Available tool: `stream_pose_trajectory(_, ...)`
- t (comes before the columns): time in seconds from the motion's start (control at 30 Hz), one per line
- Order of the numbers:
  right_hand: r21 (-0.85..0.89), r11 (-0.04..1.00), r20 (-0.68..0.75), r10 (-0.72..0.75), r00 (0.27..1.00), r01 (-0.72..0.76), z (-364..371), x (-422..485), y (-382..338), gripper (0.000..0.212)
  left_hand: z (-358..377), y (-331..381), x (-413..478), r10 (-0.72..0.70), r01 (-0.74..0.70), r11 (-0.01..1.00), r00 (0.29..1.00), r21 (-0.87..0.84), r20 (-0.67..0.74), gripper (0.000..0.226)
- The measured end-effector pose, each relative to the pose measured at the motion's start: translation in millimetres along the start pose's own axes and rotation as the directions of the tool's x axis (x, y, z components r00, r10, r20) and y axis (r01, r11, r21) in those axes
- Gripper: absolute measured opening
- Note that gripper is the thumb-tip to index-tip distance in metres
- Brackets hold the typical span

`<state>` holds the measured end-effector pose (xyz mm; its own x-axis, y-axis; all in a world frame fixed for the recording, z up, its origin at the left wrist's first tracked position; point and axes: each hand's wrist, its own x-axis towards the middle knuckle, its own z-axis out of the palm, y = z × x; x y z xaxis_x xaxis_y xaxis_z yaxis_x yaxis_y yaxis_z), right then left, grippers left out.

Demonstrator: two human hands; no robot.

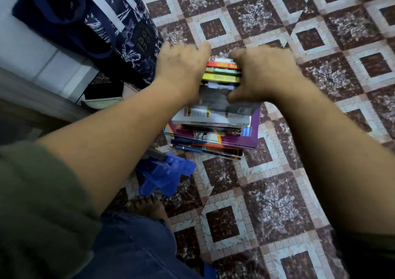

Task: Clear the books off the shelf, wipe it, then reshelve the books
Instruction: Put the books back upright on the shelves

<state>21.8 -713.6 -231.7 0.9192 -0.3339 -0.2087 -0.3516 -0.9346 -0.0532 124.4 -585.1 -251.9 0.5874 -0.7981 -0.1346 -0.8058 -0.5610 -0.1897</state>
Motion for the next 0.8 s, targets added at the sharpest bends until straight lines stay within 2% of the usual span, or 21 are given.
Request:
stream_pose_trajectory(0.1, -0.038, 0.999, 0.031, -0.004, 1.000, 0.005, 29, 1, -4, 0.074, 25, 4, -1, 0.018, -0.018, 0.997, 1.000, -0.070, 0.005, 0.053)
stream_pose_trajectory(0.27, -0.044, 0.998, -0.023, 0.043, 0.999, -0.044, 37, -2, -9, 0.049, 21, 2, -13, 0.052, -0.052, 0.995, 0.999, -0.088, -0.003, 0.047)
stream_pose_trajectory(0.4, -0.061, 0.998, -0.085, 0.012, 0.996, -0.018, 37, -37, -21, 0.044, 15, 5, -44, 0.057, -0.059, 0.996, 0.998, -0.067, -0.034, 0.042)
stream_pose_trajectory(0.53, 0.055, 0.998, -0.046, -0.004, 0.999, 0.006, 31, -92, -40, 0.050, 0, 0, -84, 0.191, -0.189, 0.978, 0.981, -0.083, 0.021, 0.053)
stream_pose_trajectory(0.67, 0.187, 0.981, -0.019, -0.056, 0.998, 0.059, 34, -144, -70, 0.058, 2, -18, -136, 0.288, -0.280, 0.954, 0.955, -0.104, 0.072, 0.048)
stream_pose_trajectory(0.73, 0.251, 0.962, -0.060, -0.093, 0.994, 0.105, 37, -165, -89, 0.062, 3, -32, -163, 0.312, -0.307, 0.944, 0.950, -0.117, 0.029, 0.048)
stream_pose_trajectory(0.8, 0.252, 0.952, -0.161, -0.136, 0.977, 0.174, 38, -180, -109, 0.064, -1, -47, -191, 0.335, -0.339, 0.933, 0.941, -0.120, -0.057, 0.050)
